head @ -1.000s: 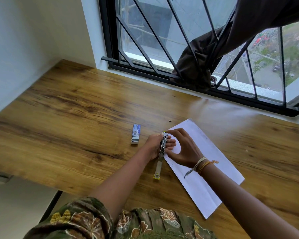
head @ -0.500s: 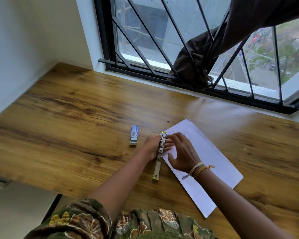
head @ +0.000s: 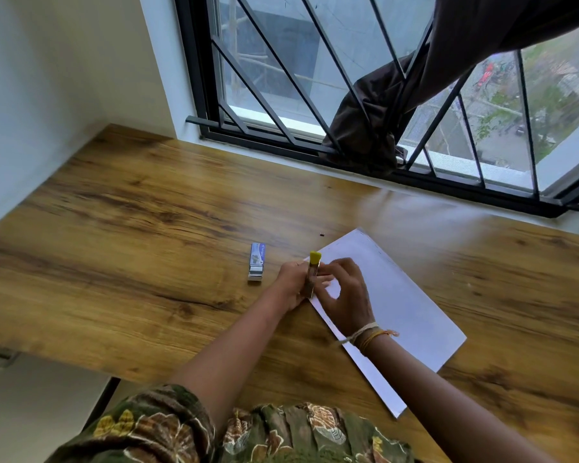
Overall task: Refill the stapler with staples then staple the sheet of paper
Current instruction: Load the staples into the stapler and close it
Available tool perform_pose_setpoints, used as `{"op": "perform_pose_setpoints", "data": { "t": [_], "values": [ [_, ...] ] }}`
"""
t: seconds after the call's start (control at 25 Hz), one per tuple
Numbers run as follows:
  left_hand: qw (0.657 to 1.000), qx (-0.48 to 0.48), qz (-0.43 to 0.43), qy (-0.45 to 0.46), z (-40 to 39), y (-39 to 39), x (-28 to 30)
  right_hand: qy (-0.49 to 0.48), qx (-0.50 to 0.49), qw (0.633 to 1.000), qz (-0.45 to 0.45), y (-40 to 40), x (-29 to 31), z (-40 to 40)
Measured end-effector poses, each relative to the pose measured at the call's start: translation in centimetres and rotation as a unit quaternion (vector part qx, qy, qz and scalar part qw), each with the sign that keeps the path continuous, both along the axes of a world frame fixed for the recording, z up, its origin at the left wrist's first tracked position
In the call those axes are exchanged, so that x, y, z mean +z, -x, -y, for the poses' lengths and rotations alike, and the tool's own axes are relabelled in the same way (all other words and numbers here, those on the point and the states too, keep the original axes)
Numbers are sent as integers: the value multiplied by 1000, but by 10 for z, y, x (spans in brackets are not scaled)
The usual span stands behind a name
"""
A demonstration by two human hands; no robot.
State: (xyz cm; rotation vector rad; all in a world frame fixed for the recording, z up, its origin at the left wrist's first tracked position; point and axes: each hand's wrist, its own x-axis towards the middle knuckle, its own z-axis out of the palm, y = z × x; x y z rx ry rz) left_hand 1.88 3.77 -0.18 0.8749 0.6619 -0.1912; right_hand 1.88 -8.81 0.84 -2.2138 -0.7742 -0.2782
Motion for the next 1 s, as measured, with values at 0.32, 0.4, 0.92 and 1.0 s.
{"op": "perform_pose_setpoints", "data": {
  "t": [0.32,0.4,0.92,1.0],
  "values": [
    [1000,-9,16,22,-1,2,4,-50,-113,903,-411,-21,10,-14],
    [999,-18,29,14,0,4,7,-56,-85,906,-411,-23,13,-14],
    [951,-102,72,-282,21,23,17,-183,-112,880,-424,-14,24,42],
    [924,-113,65,-359,28,33,19,-198,-142,878,-413,-13,25,60]
  ]
}}
